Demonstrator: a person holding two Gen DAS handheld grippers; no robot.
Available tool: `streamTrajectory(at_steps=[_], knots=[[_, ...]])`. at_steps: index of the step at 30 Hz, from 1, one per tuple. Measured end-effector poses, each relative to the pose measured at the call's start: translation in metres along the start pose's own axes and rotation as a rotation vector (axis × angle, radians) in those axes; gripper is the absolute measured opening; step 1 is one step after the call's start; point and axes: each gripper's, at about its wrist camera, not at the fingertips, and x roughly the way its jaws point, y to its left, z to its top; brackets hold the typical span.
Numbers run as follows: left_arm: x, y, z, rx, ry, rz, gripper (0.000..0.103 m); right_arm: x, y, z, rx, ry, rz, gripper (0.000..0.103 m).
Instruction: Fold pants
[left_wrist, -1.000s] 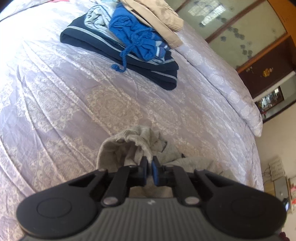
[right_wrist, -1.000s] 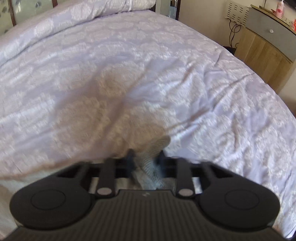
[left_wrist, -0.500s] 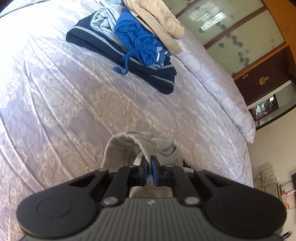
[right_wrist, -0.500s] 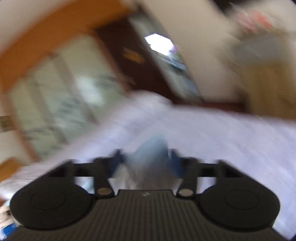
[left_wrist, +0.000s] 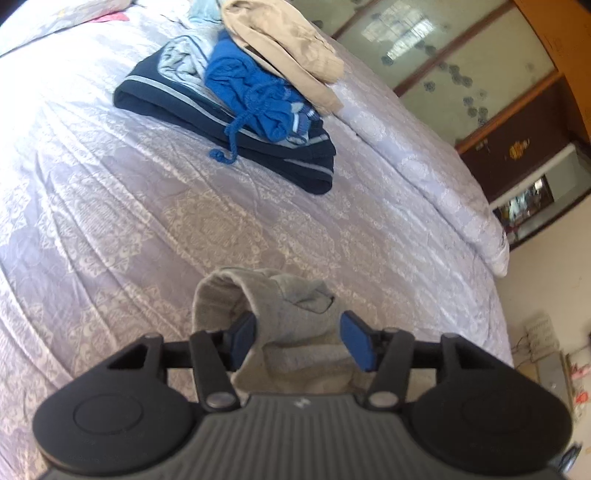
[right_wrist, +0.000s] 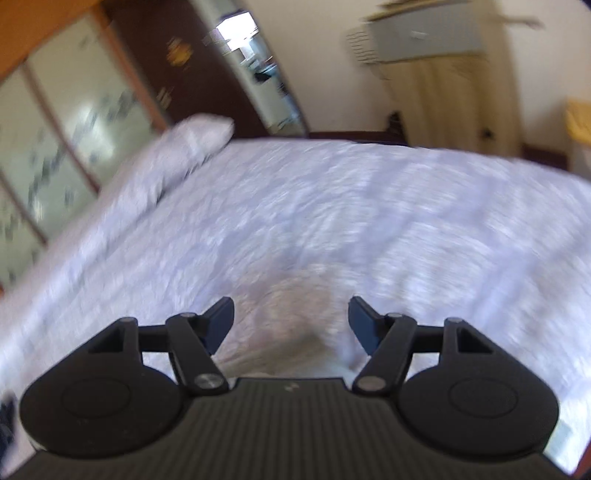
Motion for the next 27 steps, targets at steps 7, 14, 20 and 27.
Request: streamTrajectory(at_steps=[7, 14, 20, 27], knots=[[0.019, 0.002, -0.004, 0.022, 0.045, 0.007, 0.011, 0.076, 0.027, -0.019, -0.162, 0.254, -0.108, 0.069], [0.019, -0.004, 0.000, 0.040, -0.021, 0.056, 0.005, 0.051, 0.054, -0.018, -0.267, 0.114, -0.073, 0.015], [0.009, -0.007, 0.030, 0.020, -0.105, 0.026, 0.005, 0.052, 0.103, 0.044, -0.210, -0.114, -0.017, 0.015], [0.043, 0.012, 0.028, -0.041, -0.136, 0.122, 0.007, 0.093, 0.152, 0.059, -0.138, -0.263, -0.064, 0.037]])
